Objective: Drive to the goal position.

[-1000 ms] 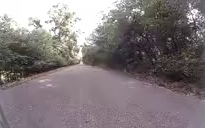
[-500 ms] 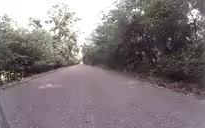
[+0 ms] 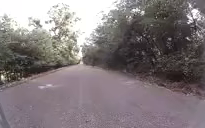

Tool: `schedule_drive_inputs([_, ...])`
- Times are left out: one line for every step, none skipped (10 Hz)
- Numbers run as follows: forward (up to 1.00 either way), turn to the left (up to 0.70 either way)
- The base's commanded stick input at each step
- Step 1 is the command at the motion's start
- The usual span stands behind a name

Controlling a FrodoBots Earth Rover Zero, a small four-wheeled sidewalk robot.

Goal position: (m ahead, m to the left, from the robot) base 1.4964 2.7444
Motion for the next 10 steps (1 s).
schedule_drive_inputs([0.17, 0.00])
schedule_drive_inputs([0.60, 0.00])
schedule_drive_inputs([0.69, 0.00])
schedule_drive_inputs([0.70, 0.00])
schedule_drive_inputs([0.70, 0.00])
schedule_drive_inputs([0.70, 0.00])
schedule_drive_inputs([0.70, 0.00])
schedule_drive_inputs([0.70, 0.00])
schedule_drive_inputs([0.70, 0.00])
schedule_drive_inputs([0.70, 0.00])
